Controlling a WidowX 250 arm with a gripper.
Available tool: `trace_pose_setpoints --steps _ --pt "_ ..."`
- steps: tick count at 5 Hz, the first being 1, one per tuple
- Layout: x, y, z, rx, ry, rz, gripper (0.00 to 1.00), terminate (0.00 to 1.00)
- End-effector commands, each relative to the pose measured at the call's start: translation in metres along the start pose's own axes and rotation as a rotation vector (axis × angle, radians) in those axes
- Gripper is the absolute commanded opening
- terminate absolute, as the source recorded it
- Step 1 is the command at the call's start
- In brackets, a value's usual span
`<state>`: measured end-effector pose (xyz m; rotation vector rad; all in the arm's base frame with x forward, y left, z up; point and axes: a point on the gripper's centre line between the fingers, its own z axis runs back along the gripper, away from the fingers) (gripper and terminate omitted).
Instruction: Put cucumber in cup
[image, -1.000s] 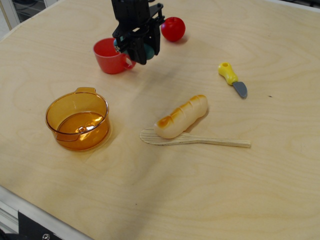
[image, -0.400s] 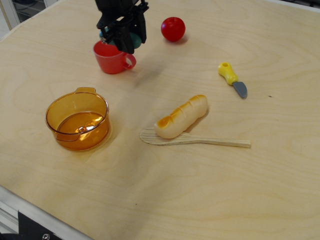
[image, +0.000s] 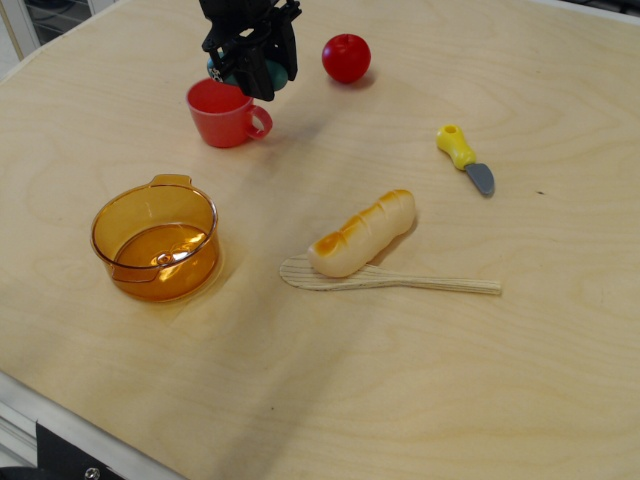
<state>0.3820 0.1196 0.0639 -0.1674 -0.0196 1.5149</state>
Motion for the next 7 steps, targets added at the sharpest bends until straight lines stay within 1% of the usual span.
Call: trace_pose_setpoints --steps 1,3,4,5,6,7 --pt "0.013 -0.011 0.023 -0.041 -0.035 0.007 1.00 0.00" --pt "0.000 -0.005 0.039 -0.053 -0.072 -0.012 1.00 0.00" --pt "-0.020 0.000 0.049 -0.046 -0.093 -0.055 1.00 0.00" --pt "-0.030 0.003 0.053 0.005 -0.104 -0.104 1.00 0.00" --pt "-0.030 0.003 0.053 0.005 -0.104 -0.104 1.00 0.00" --pt "-0.030 0.003 0.053 0.005 -0.104 -0.104 1.00 1.00"
